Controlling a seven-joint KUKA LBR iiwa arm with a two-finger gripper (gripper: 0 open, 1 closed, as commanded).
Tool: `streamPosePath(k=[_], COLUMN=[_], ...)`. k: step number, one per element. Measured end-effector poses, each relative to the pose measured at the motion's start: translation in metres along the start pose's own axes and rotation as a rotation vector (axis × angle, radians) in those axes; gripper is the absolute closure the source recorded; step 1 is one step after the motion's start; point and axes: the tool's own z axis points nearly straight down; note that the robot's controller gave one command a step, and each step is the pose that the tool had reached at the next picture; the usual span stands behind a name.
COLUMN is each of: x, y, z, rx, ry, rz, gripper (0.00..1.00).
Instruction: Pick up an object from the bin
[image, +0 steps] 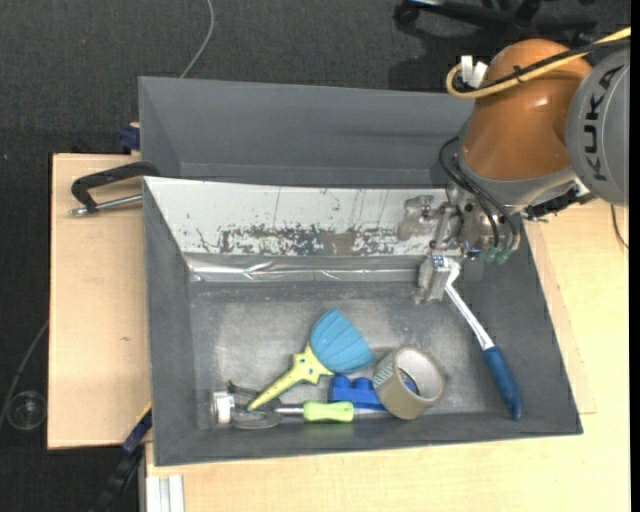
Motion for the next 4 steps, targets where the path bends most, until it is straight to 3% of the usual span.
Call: streamPosePath(k=[1,2,3,4], x=[-0.001,0.016,0.073,0.088], y=[0.0,0.028,0.104,0.137], z=[-0.005,0.046,0.052,0.059], rx=[0.001,0.0,0.001,-0.002], ry=[-0.009,-0.009,-0.008,-0.011], rz=[-0.001,-0.111,-0.348,-0.382], gripper=[0.0,0.0,0.0,0.0])
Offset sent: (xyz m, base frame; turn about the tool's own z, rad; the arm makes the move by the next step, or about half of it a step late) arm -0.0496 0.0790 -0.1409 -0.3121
